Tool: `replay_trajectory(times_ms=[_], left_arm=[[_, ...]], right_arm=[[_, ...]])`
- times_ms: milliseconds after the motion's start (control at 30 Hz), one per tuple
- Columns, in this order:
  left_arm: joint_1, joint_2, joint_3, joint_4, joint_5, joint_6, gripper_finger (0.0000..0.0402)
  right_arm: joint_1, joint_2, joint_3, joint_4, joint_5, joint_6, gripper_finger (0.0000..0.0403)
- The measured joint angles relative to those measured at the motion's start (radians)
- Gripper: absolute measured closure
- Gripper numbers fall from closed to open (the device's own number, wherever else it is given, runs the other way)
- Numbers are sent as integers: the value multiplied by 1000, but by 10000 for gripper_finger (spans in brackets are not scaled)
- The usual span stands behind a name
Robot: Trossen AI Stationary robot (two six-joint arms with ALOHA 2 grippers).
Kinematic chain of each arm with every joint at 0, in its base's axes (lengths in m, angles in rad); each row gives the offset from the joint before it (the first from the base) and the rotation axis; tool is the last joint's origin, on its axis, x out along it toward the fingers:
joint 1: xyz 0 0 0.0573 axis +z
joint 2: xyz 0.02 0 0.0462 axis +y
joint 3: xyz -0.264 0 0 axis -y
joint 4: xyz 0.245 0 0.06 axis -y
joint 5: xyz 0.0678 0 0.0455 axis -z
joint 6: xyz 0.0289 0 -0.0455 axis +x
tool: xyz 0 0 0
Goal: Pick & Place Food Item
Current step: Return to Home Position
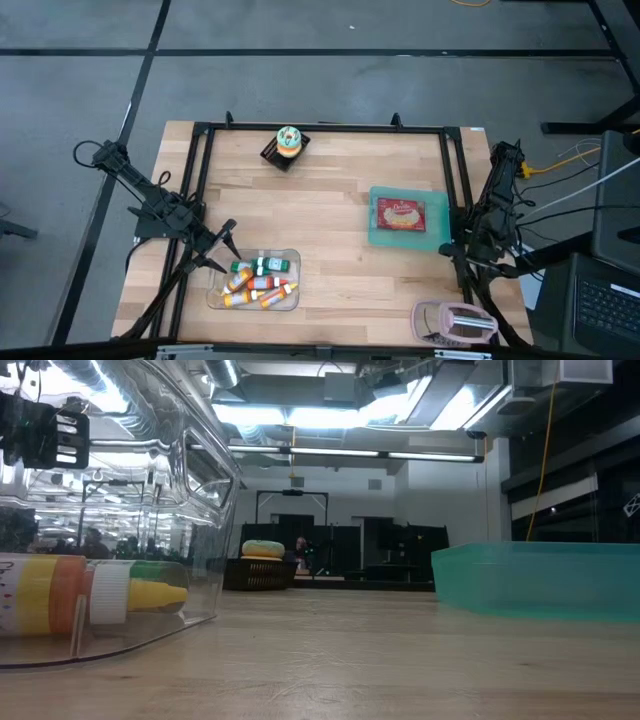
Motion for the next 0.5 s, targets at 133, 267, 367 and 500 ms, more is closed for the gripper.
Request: replay_trajectory(times_ms=[133, 267, 367, 500], left_arm=[[0, 0, 0, 0, 0, -1, 159], [0, 0, 0, 0, -1, -2, 159], [0, 0, 0, 0, -1, -2, 156], [0, 0, 0, 0, -1, -2, 155]], right_arm=[[0, 0, 2, -17, 27, 0, 179], [0, 0, 12, -64, 39, -1, 179], [0, 0, 15, -72, 40, -4, 179], [0, 0, 15, -77, 42, -4, 179]])
